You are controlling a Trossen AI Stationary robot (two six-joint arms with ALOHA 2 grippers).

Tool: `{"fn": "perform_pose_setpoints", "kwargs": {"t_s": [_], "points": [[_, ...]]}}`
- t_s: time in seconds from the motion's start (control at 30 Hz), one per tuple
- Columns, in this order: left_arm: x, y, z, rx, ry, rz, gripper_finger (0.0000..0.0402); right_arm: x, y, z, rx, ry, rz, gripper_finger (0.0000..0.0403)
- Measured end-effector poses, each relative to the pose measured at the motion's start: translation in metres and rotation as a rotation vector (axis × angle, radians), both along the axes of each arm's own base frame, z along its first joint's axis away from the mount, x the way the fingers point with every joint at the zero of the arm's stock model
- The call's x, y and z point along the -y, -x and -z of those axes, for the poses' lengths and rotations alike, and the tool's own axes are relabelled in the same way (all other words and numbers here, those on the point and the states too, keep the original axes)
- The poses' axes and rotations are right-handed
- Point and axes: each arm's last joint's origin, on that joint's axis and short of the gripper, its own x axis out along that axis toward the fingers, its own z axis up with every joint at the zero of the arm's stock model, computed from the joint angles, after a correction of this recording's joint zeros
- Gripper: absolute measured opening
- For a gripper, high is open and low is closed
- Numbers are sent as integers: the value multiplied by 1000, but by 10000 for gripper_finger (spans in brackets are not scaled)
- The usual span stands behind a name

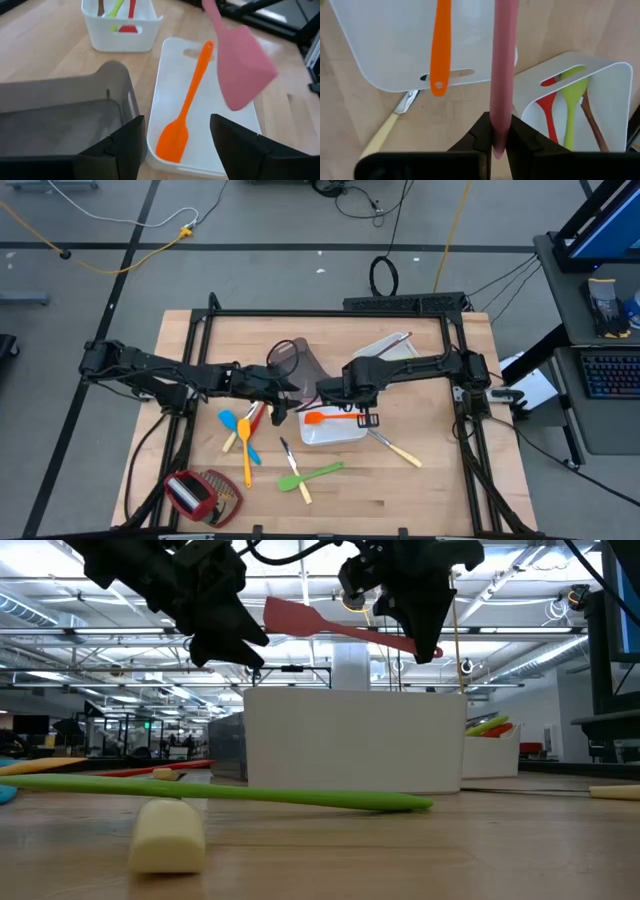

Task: Pick & Place Kitchen Items
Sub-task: Put the pink spatula into bottom white bin

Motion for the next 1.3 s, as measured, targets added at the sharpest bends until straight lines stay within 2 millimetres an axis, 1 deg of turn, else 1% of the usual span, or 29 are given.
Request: {"fn": "perform_pose_setpoints", "kwargs": {"t_s": [0.23,0.37,0.43,0.57,0.77,0.97,1.03,1.1,1.2,1.3], "points": [[-1,1,1,-10,21,-15,232,-10,1,0,7,68,-52,22],[-1,5,-5,6,19,-17,232,-18,1,-1,14,116,-83,22],[-3,12,-11,6,8,-31,232,-22,2,-1,18,143,-101,22],[-10,27,-31,72,-36,-54,232,-30,3,0,24,226,-130,22],[-18,51,-56,178,-97,-64,232,-34,5,3,30,383,-177,22],[-20,71,-62,148,-109,-70,232,-34,4,2,58,478,-167,22],[-20,73,-63,147,-108,-70,232,-34,4,2,65,474,-149,22],[-20,76,-62,131,-107,-69,232,-35,5,3,57,421,-136,22],[-20,77,-62,127,-103,-63,232,-39,6,5,30,290,-124,22],[-20,77,-62,127,-103,-61,232,-40,7,7,1,120,-88,22]]}}
